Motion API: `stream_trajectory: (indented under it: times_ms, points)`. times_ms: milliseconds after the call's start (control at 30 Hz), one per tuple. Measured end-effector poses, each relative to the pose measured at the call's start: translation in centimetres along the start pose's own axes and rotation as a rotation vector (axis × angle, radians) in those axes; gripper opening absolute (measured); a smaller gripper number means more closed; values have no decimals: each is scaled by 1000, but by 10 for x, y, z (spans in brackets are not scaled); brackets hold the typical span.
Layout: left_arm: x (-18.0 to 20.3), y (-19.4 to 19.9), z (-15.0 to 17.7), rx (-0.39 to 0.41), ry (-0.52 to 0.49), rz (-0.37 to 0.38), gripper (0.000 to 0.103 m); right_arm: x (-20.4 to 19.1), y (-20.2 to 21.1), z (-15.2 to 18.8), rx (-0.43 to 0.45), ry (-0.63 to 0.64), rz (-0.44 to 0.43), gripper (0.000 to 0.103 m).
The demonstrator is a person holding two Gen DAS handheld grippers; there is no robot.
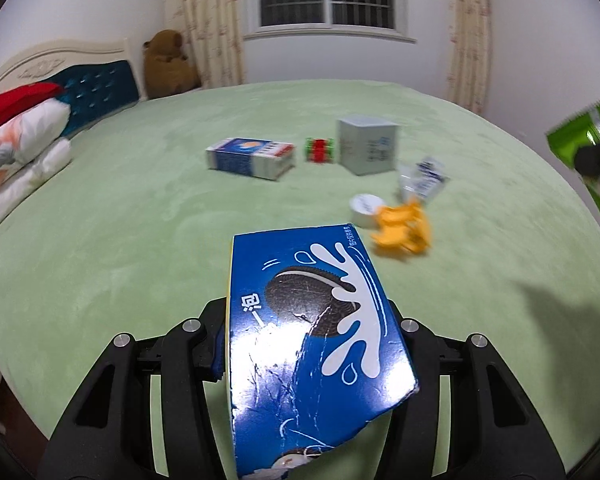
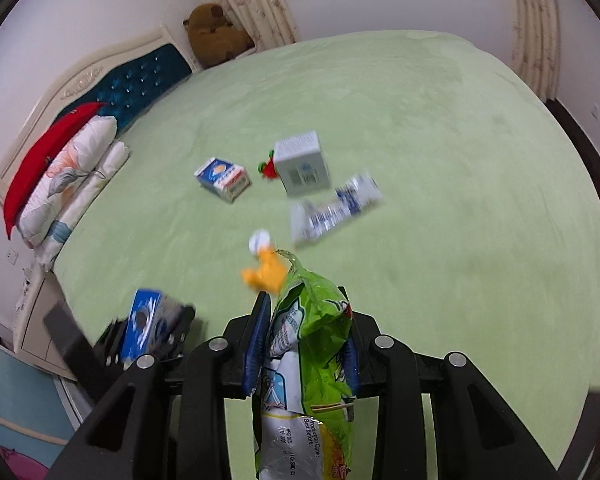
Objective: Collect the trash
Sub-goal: 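Carry the Oreo box and green snack bag off the bed over the orange bucket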
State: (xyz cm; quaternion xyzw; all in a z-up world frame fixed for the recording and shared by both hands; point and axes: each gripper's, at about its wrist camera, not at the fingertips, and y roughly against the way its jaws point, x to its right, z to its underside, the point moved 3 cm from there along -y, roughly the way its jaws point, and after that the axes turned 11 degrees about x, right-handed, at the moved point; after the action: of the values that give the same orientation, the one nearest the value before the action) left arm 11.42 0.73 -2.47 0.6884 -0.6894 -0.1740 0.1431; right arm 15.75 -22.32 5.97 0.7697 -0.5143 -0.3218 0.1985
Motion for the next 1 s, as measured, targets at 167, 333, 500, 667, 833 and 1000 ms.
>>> stream_trajectory:
  times_ms: [167,333,500,667,833,1000]
  points:
    - [17,31,14,2,-13,39,50,15,36,54,47,-69,-37,33]
    - [30,73,18,32,-25,66,50,18,59,86,94,-132,-86,33]
    - [42,103,21,29,-44,101,50,10,78,105,127,-128,-120,34]
    - [60,129,32,21,-78,134,50,4,97,128,155,-140,-163,34]
    - [72,149,57,-26,-89,193,50,-3,113,161,155,-111,-189,34]
    - [82,160,85,-79,-139,222,50,-4,119,191,132,-73,-186,34]
